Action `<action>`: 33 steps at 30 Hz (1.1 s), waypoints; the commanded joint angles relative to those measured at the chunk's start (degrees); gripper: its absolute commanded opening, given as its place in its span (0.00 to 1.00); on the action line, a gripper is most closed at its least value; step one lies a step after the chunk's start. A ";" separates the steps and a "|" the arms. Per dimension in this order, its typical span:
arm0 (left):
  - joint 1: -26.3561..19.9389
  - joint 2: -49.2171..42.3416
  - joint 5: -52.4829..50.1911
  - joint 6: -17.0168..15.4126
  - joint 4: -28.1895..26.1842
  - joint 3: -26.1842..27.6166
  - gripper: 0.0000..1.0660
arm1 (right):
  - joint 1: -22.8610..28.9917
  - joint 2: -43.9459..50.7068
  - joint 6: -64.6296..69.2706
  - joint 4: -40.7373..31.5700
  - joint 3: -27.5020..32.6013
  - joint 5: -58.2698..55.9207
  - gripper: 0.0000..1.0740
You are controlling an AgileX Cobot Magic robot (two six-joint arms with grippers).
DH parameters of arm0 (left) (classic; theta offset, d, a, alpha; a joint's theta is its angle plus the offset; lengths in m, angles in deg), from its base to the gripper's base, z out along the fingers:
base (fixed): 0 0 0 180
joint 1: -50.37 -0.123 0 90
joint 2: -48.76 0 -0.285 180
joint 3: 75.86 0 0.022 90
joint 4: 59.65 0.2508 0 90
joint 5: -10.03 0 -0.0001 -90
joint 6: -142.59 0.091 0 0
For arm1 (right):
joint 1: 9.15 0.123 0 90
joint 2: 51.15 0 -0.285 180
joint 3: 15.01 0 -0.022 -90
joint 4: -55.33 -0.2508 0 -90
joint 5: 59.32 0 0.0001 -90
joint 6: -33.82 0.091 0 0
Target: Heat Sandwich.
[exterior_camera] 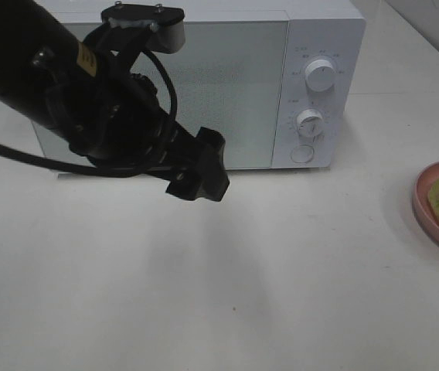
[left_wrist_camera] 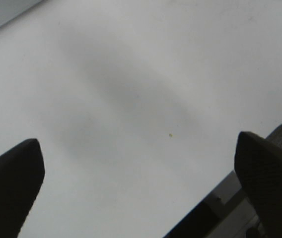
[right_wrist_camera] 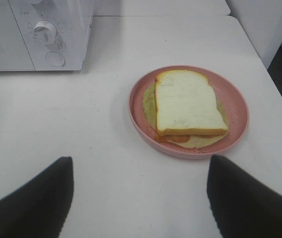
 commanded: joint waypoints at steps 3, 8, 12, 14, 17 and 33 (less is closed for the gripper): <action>-1.09 -1.89 6.13 -3.21 1.09 -0.11 0.94 | -0.17 1.60 -0.34 0.23 0.06 0.46 0.68; -7.45 -3.61 13.69 -4.07 0.80 -0.11 0.94 | -0.17 1.60 -0.34 0.23 0.06 0.46 0.68; -13.24 -5.39 16.50 -4.07 0.80 -0.11 0.94 | -0.17 1.60 -0.34 0.23 0.06 0.46 0.68; -16.50 -6.59 17.59 -3.90 0.80 -0.11 0.94 | -0.17 1.60 -0.34 0.23 0.06 0.46 0.68; -20.86 -9.00 19.31 -3.32 0.74 -0.11 0.94 | -0.17 1.60 -0.34 0.23 0.06 0.46 0.68; -32.60 -27.44 20.45 -1.20 1.55 -15.24 0.94 | -0.17 1.60 -0.34 0.23 0.06 0.46 0.68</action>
